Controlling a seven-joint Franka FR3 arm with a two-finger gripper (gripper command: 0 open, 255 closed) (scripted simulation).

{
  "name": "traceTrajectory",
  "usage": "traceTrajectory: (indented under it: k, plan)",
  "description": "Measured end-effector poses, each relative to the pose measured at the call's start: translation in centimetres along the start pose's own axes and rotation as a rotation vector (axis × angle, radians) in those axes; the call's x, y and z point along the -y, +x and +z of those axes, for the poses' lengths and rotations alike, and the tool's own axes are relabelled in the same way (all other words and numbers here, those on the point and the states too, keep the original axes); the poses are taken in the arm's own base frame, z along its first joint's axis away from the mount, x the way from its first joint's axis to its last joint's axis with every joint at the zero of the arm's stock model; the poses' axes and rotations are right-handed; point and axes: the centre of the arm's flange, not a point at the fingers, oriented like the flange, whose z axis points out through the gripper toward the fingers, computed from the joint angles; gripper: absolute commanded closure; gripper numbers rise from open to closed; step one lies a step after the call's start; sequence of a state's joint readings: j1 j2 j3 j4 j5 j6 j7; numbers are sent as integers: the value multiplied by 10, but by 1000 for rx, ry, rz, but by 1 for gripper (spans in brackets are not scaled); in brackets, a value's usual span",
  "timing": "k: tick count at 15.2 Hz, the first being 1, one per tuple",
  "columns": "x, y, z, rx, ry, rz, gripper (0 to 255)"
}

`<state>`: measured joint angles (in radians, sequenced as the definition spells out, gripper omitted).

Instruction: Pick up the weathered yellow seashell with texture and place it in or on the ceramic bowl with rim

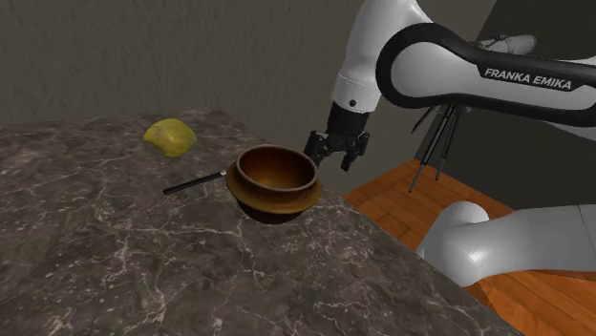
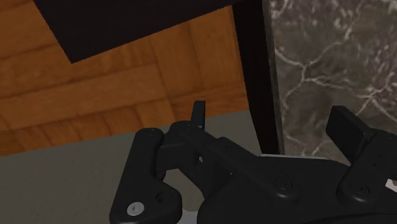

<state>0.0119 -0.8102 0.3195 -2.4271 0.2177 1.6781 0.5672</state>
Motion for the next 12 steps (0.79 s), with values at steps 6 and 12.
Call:
traceTrajectory:
  k: [6,12]
  plan:
    - [78,-7,1,-156,22,164,0]
    - [154,-6,1,-309,40,319,0]
